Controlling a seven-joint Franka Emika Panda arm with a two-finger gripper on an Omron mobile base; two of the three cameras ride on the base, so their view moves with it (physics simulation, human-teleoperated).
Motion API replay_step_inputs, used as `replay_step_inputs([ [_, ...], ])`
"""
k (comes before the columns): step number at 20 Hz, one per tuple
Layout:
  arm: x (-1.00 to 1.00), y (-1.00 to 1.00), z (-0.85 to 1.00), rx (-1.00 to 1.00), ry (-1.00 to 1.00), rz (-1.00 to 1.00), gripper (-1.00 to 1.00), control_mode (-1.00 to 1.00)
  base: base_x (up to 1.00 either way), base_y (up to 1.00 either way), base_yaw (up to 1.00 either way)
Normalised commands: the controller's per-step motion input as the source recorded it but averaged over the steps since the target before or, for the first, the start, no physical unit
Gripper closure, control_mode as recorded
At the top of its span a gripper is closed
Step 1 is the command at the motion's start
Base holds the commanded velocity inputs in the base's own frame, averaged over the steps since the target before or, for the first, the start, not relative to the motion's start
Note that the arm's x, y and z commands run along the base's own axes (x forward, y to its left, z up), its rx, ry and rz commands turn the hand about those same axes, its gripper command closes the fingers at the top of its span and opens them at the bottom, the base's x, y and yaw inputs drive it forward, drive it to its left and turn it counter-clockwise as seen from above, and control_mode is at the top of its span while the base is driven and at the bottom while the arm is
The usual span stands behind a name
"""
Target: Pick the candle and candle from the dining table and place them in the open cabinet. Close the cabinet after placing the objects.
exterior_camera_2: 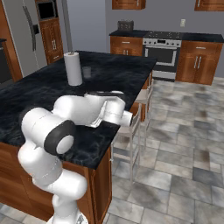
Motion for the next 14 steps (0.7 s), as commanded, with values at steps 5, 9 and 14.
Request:
replay_step_inputs([
  [5,-1.0,0.01,0.85,0.0,-0.18,0.0,1.0,-1.0,0.0,0.0,0.0],
  [9,-1.0,0.06,0.42,0.0,-0.15,0.0,1.0,-1.0,0.0,0.0,0.0],
  [14,-1.0,0.15,-0.09,0.0,-0.02,0.0,1.0,-1.0,0.0,0.0,0.0],
])
